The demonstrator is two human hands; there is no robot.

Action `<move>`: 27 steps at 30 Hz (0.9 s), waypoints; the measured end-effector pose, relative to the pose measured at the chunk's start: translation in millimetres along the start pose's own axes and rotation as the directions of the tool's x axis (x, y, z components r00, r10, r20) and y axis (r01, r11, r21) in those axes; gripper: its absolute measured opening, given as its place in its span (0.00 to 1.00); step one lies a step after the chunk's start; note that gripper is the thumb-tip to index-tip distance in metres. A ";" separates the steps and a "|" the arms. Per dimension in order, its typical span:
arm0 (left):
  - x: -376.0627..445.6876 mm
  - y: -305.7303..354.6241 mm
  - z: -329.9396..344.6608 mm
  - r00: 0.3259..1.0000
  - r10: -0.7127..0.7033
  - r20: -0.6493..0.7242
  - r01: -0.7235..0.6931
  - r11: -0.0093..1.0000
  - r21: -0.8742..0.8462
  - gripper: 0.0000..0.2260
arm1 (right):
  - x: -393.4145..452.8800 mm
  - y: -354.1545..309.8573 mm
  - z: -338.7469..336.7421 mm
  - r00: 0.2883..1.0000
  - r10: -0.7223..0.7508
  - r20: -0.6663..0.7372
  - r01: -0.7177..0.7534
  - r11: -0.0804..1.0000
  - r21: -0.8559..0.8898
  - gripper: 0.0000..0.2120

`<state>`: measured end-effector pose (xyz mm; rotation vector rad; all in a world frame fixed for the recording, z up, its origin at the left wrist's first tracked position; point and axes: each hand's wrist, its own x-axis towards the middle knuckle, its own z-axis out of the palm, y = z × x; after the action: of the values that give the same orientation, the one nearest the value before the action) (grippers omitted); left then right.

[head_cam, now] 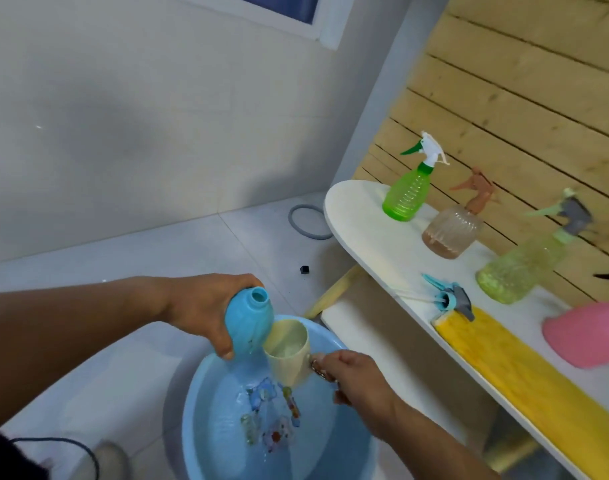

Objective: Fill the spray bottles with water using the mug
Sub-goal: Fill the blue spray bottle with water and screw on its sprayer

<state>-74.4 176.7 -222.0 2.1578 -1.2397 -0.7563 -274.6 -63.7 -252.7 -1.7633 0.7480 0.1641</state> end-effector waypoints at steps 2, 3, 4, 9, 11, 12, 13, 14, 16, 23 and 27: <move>1.3 1.7 0.0 1.000 -0.014 0.011 0.014 1.000 0.008 0.37 | -11.2 -15.3 -12.0 0.997 -0.063 -0.044 0.063 0.998 -0.010 0.11; 2.6 3.8 0.3 1.000 -0.017 0.023 0.017 1.000 0.019 0.37 | -17.7 -23.7 -18.1 0.993 -0.093 -0.068 0.093 0.996 -0.015 0.12; 3.1 2.3 2.7 0.999 -0.026 0.036 0.025 0.999 0.031 0.37 | -22.5 -30.2 -21.0 0.990 -0.115 -0.080 0.114 0.993 -0.017 0.12; 7.7 6.3 8.8 0.996 -0.029 0.078 0.024 0.998 0.066 0.36 | -46.4 -60.6 -33.2 0.964 -0.208 -0.167 0.206 0.978 -0.027 0.13; 8.4 7.6 10.9 0.995 -0.027 0.091 0.021 0.998 0.067 0.36 | -52.0 -70.6 -35.3 0.946 -0.242 -0.217 0.237 0.970 -0.052 0.13; 9.1 9.0 12.2 0.995 -0.024 0.093 0.018 0.997 0.070 0.37 | -53.7 -74.9 -36.4 0.933 -0.265 -0.245 0.254 0.964 -0.073 0.14; 10.1 10.0 13.6 0.996 -0.020 0.092 0.013 0.997 0.075 0.36 | -55.7 -78.8 -36.5 0.919 -0.289 -0.269 0.274 0.957 -0.092 0.14; 11.2 11.3 14.6 0.996 -0.013 0.086 0.006 0.997 0.078 0.36 | -57.9 -82.8 -36.6 0.905 -0.316 -0.284 0.298 0.949 -0.106 0.14; 14.0 14.4 15.6 0.997 0.003 0.071 -0.009 0.997 0.078 0.37 | -62.4 -89.6 -36.8 0.877 -0.376 -0.299 0.350 0.927 -0.138 0.11; 23.0 26.4 18.6 0.999 0.019 0.027 -0.020 0.999 0.036 0.37 | -73.1 -100.3 -37.7 0.760 -0.571 -0.310 0.455 0.809 -0.373 0.08; 25.7 32.5 20.0 0.999 0.035 0.021 -0.035 0.999 0.003 0.40 | -78.0 -103.1 -36.5 0.688 -0.663 -0.295 0.484 0.721 -0.496 0.06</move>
<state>-96.4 136.4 -219.0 2.1307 -1.2868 -0.7643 -287.7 -51.0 -119.7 -2.3798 0.4375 -0.6147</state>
